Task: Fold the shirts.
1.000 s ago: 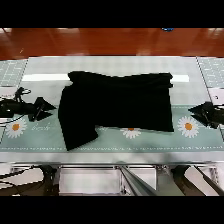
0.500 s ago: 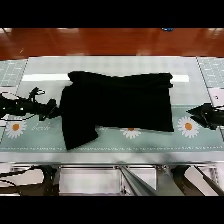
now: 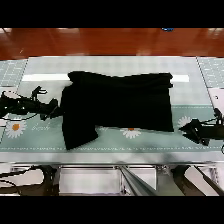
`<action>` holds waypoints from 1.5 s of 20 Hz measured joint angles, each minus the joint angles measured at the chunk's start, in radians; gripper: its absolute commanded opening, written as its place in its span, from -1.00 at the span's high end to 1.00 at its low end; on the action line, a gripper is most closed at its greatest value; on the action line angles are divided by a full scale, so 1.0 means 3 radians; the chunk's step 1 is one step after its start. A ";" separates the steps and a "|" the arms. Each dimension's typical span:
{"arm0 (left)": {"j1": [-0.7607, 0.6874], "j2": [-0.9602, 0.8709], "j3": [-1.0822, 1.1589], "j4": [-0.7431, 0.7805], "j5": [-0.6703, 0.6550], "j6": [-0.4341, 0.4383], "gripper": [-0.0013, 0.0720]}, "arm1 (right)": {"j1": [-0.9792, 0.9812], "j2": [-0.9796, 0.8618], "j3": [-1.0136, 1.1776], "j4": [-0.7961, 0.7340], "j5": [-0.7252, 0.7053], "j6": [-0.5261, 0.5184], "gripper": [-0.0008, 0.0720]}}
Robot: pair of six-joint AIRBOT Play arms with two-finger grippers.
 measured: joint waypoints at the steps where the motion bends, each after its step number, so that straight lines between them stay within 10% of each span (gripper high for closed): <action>1: 0.0000 0.0000 0.0001 0.0000 -0.0004 0.0003 0.92 | 0.0003 -0.0043 -0.0029 0.0085 -0.0013 -0.0027 -0.16; 11: 0.0000 0.0000 0.0000 0.0000 0.0018 0.0008 0.92 | 0.0174 -0.0713 -0.0081 0.0739 -0.0175 -0.0306 -0.15; 14: 0.0000 0.0000 0.0001 -0.0001 0.0025 0.0006 0.92 | 0.0548 -0.0839 0.0028 0.0752 -0.0374 -0.0295 0.91; 30: 0.0034 0.0916 0.2078 -0.0871 0.0104 0.0005 0.92 | 0.1217 -0.0130 0.3403 0.0369 0.0184 0.0322 0.92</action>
